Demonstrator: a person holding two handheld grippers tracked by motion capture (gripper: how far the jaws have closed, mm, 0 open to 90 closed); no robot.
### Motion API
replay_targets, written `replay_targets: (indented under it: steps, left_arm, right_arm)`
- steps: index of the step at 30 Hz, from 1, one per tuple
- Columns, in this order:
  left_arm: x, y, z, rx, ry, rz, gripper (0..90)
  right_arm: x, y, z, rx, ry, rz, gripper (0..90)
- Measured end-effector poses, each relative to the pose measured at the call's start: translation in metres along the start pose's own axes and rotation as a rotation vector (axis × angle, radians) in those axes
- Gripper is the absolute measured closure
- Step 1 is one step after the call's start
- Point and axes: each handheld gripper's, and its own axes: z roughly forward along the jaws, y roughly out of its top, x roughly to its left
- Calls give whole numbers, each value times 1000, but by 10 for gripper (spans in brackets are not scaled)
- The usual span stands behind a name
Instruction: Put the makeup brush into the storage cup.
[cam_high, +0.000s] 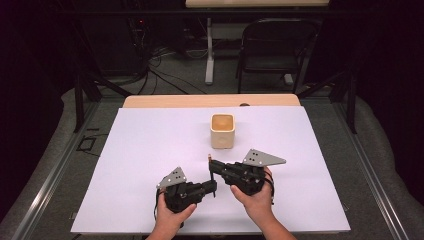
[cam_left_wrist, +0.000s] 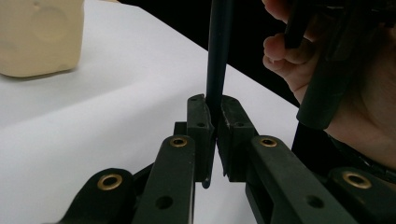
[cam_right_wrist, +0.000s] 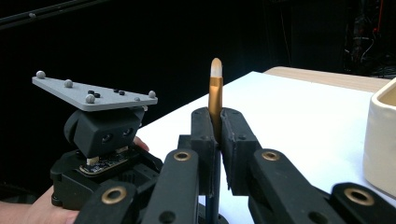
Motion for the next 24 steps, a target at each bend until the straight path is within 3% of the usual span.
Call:
replay_targets:
  steps: [8, 11, 15, 17, 24]
  left_arm:
    - [0, 0, 0, 3, 1, -2, 839]
    - [1, 1, -2, -5, 6, -7, 839]
    - [1, 1, -4, -12, 13, -5, 839]
    - [1, 1, -6, -4, 27, 13, 839]
    - [-3, 1, -8, 14, 89, 74, 839]
  right_arm:
    - [-1, 0, 1, 0, 3, 2, 836]
    - [-4, -1, 1, 0, 11, 23, 733]
    - [-5, -1, 0, -7, 12, 23, 678]
    - [-5, -1, 1, -1, 23, 28, 630]
    - [-3, -2, 2, 14, 36, 20, 595]
